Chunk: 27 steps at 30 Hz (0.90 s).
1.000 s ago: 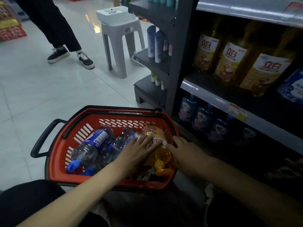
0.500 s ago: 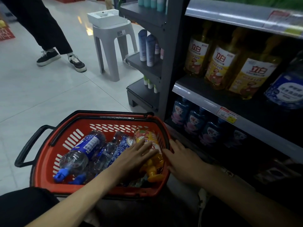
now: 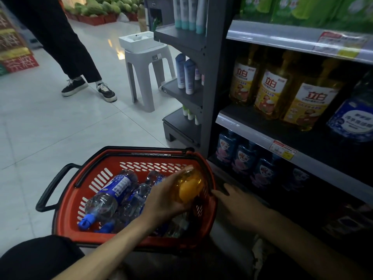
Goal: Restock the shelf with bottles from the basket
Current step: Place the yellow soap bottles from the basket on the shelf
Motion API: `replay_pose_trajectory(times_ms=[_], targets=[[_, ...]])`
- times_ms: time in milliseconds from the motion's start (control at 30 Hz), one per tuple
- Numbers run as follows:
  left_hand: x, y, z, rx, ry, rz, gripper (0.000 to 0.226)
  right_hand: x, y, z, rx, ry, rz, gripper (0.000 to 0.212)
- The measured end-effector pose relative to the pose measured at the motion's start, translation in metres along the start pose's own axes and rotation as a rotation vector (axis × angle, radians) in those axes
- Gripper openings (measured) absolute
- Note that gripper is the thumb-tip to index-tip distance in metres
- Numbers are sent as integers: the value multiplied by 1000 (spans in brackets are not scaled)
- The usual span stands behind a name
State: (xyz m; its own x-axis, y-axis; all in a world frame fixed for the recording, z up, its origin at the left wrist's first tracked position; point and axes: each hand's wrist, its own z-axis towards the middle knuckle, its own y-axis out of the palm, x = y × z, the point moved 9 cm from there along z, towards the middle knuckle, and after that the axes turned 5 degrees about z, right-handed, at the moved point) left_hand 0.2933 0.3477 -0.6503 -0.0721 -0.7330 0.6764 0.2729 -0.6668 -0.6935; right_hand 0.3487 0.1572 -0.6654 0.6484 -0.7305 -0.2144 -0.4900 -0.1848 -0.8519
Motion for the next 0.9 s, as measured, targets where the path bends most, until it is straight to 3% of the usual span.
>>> replay_pose_trajectory(times_ms=[100,167,267,400,467,533,633,733,900], targets=[[-7,-16,2,183,-322,-217,68,-8,-11,5,156,-48,58,74],[-17,-16,-1,224,-512,-444,54,-15,-20,10,260,-77,97,84],[-14,-20,-4,236,-643,-662,50,-29,-31,15,388,-119,139,99],[0,-27,-3,267,-751,-800,25,-40,-40,21,509,-98,205,112],[4,-31,0,267,-784,-829,32,-41,-40,24,563,-67,204,118],[11,-35,3,265,-805,-843,53,-44,-41,28,625,-83,261,119],[22,-37,7,284,-817,-901,54,-43,-51,31,766,-45,341,117],[37,-37,16,291,-756,-935,65,-39,-72,26,914,-12,414,103],[62,-45,29,235,-551,-786,69,-12,-90,33,883,-21,738,72]])
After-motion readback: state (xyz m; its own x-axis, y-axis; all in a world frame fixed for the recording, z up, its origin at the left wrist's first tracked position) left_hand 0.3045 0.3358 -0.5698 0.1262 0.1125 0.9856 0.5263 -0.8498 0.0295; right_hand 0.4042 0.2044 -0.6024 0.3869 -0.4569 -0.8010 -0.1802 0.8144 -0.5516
